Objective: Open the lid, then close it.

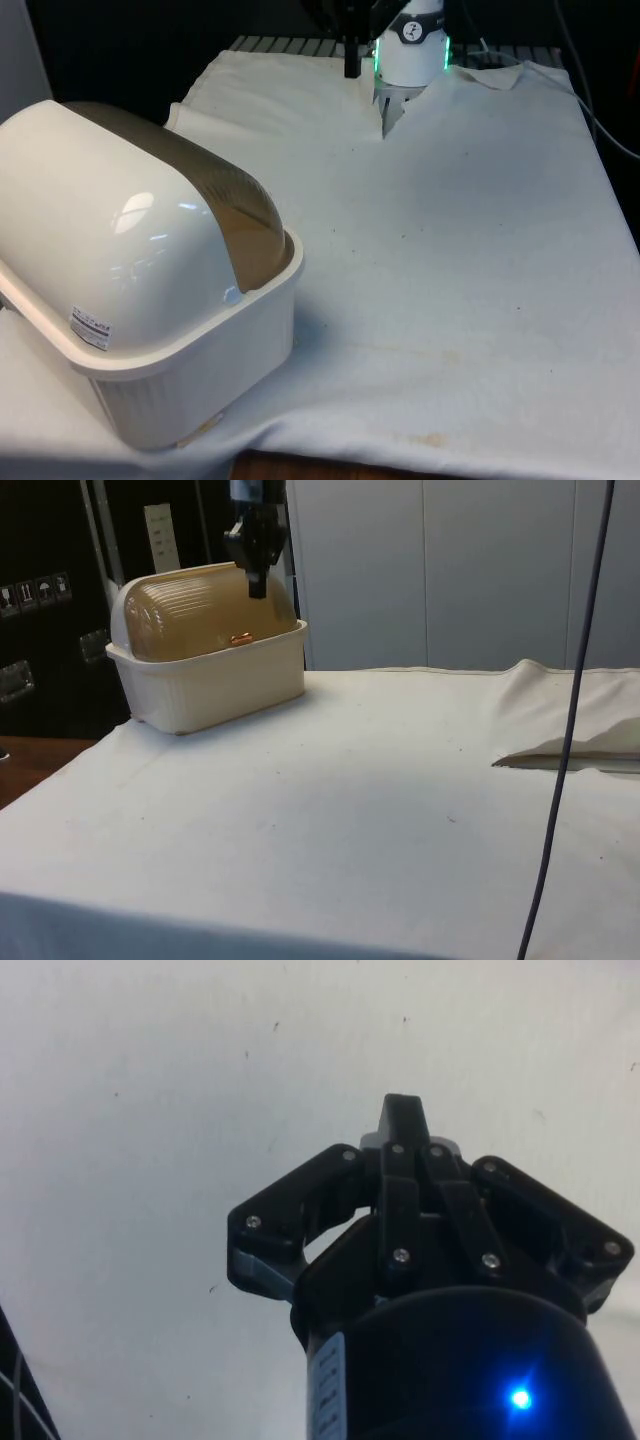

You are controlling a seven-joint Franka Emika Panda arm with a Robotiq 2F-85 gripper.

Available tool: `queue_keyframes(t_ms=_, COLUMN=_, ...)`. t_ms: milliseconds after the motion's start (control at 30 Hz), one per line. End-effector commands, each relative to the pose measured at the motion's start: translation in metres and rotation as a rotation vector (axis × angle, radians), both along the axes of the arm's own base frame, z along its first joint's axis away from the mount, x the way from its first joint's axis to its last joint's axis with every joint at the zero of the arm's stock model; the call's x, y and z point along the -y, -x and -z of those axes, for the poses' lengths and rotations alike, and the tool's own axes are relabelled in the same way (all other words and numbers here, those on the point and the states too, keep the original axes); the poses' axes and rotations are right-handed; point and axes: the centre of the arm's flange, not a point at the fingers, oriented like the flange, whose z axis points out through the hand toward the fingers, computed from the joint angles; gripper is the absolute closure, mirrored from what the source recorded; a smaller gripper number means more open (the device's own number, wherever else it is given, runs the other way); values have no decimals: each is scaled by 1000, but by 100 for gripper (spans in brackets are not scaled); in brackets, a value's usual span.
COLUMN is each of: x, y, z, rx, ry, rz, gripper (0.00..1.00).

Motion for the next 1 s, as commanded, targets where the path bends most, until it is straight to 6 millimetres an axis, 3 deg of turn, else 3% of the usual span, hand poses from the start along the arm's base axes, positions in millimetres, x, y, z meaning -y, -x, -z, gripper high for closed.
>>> queue_keyframes(t_ms=0, x=2, y=0, z=2, rx=15, ry=0, rz=8, gripper=100)
queue_keyframes(t_ms=300, x=5, y=0, z=23, rx=18, ry=-6, rz=36, gripper=100)
queue_keyframes(t_ms=967, x=33, y=-12, z=70, rx=75, ry=-41, rz=91, gripper=100)
